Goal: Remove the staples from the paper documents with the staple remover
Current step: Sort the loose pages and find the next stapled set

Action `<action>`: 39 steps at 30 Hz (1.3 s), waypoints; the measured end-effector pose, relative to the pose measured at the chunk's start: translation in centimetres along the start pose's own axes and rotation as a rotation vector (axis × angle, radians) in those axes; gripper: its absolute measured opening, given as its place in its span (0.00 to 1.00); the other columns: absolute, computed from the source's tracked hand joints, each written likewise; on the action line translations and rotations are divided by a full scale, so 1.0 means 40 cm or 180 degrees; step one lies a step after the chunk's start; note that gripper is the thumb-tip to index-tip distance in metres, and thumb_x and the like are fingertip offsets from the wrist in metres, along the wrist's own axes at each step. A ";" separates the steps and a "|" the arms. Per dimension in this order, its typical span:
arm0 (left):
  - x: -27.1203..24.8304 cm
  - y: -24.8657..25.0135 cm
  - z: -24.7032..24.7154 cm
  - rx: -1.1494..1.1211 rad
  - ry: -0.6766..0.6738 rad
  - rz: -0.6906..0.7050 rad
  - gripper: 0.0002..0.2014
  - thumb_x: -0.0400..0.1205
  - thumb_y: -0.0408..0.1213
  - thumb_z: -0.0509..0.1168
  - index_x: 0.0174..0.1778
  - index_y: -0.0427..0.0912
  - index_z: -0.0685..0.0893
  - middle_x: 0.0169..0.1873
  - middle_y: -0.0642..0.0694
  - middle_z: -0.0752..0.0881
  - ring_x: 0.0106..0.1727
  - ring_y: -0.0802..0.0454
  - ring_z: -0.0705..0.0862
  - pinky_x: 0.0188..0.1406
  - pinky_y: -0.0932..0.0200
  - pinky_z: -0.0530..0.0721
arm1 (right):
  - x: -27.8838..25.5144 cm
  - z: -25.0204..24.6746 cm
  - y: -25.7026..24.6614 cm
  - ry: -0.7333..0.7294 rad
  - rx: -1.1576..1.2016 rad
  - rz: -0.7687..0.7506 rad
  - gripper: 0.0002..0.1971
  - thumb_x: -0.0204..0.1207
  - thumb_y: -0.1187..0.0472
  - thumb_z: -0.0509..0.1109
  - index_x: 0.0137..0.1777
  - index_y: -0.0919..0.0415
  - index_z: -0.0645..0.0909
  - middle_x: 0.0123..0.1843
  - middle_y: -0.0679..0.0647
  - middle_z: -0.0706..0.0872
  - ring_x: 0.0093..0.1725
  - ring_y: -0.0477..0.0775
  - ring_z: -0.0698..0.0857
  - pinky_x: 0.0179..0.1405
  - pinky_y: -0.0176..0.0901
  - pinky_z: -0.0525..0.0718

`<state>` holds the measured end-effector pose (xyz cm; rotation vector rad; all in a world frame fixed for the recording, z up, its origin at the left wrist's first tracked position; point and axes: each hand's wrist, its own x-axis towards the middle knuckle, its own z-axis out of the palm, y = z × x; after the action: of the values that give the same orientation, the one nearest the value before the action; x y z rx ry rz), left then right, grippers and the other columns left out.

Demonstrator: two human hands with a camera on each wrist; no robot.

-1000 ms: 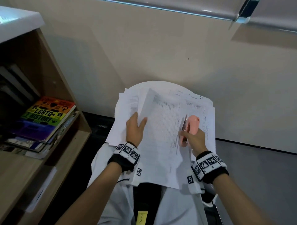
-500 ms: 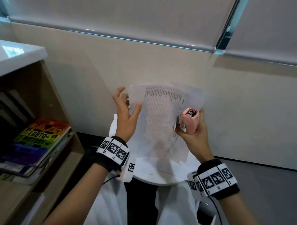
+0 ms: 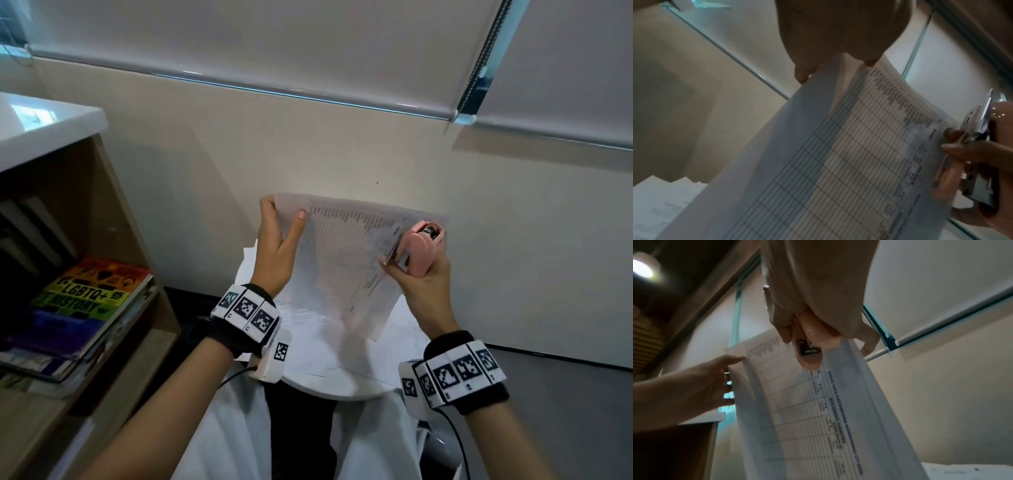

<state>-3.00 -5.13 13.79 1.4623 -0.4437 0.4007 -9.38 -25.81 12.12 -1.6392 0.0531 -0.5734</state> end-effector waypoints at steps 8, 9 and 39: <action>0.023 -0.008 0.028 0.0198 -0.0243 -0.0132 0.08 0.88 0.35 0.54 0.45 0.53 0.69 0.41 0.57 0.77 0.40 0.77 0.78 0.44 0.79 0.74 | 0.015 -0.007 0.008 0.0162 -0.0103 0.0177 0.21 0.68 0.73 0.79 0.60 0.73 0.78 0.46 0.59 0.87 0.42 0.47 0.87 0.39 0.37 0.86; 0.030 -0.007 0.033 0.0320 -0.0213 -0.0027 0.07 0.88 0.36 0.54 0.45 0.51 0.69 0.41 0.53 0.77 0.39 0.70 0.77 0.44 0.74 0.75 | 0.020 -0.001 0.002 0.0140 -0.0109 0.0167 0.22 0.68 0.73 0.78 0.61 0.72 0.79 0.48 0.60 0.87 0.45 0.50 0.87 0.41 0.38 0.87; 0.048 -0.116 0.045 -0.0322 0.0134 -0.0845 0.11 0.88 0.37 0.54 0.66 0.45 0.72 0.60 0.51 0.82 0.60 0.58 0.82 0.65 0.58 0.81 | 0.119 0.044 0.065 -0.0169 0.0179 0.0554 0.27 0.61 0.66 0.81 0.60 0.73 0.78 0.53 0.65 0.87 0.50 0.58 0.89 0.46 0.48 0.90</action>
<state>0.95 -7.26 10.92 1.3897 -0.2282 0.1938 -3.76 -26.33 11.19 -1.5762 0.1381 -0.3949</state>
